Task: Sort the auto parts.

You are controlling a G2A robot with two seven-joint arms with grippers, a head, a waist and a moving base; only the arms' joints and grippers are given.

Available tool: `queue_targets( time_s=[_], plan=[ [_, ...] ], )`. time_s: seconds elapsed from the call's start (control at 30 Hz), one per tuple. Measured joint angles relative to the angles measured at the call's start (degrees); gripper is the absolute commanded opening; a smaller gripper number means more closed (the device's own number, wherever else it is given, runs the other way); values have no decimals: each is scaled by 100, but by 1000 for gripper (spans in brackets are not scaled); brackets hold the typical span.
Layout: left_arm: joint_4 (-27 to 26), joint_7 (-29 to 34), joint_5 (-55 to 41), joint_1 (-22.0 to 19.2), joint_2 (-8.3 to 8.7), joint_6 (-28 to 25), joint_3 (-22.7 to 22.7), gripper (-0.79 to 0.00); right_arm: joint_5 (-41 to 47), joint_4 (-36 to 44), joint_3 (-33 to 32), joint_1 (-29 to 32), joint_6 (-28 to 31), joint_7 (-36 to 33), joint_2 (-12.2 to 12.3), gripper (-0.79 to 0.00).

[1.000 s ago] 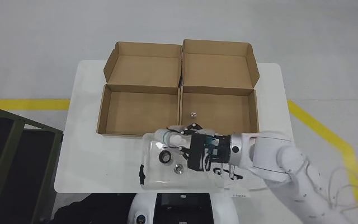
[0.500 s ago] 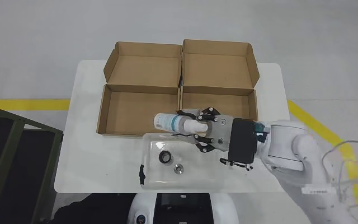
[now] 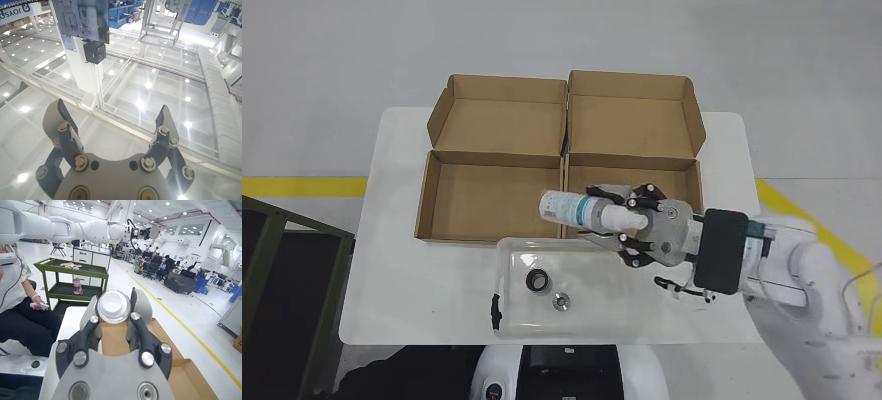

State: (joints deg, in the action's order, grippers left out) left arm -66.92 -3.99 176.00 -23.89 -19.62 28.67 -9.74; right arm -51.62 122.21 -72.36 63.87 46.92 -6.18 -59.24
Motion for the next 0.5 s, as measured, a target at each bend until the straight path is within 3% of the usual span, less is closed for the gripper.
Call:
queue_targets(
  time_s=[0.5],
  plan=[
    [0,0,0,0,0,0,0,0,-38,-500,253,66,-15,-1064,34,-785]
  ],
)
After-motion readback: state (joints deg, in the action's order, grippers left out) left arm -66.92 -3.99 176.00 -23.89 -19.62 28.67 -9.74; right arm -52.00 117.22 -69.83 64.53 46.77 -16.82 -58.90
